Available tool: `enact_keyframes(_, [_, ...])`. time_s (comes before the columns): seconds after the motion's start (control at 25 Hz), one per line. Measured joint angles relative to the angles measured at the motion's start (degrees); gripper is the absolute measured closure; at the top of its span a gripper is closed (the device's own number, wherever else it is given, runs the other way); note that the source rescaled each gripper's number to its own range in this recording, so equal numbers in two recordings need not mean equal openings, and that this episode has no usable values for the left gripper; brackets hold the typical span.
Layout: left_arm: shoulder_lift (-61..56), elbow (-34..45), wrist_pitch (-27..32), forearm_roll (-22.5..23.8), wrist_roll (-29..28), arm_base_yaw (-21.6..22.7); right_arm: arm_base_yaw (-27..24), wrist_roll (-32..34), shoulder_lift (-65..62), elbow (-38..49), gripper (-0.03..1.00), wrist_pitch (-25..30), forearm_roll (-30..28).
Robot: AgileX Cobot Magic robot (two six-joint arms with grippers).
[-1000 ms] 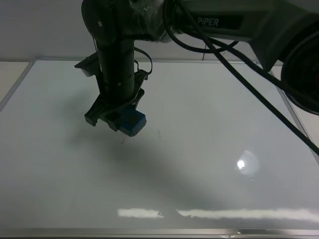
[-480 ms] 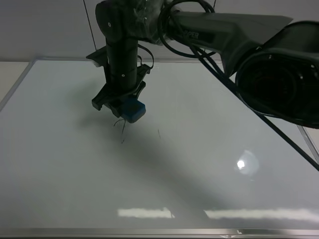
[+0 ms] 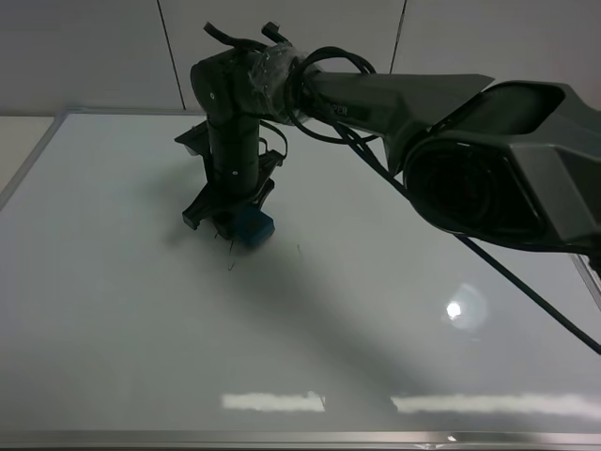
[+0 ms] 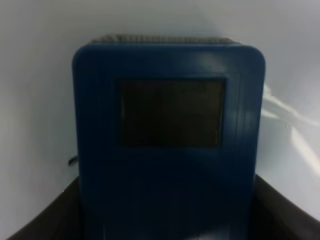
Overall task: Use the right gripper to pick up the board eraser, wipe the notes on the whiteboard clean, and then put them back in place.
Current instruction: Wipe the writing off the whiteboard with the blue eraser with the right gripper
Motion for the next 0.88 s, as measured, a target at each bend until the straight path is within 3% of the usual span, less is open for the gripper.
enact_keyframes(0.52, [0.00,0.00,0.00,0.00,0.00,0.00,-0.21,-0.07,0.86,-0.64,0.96,0.45,0.61])
enact_keyframes(0.88, [0.00,0.00,0.00,0.00,0.00,0.00,4.66,-0.64,1.05,-0.71,0.96,0.26,1.03])
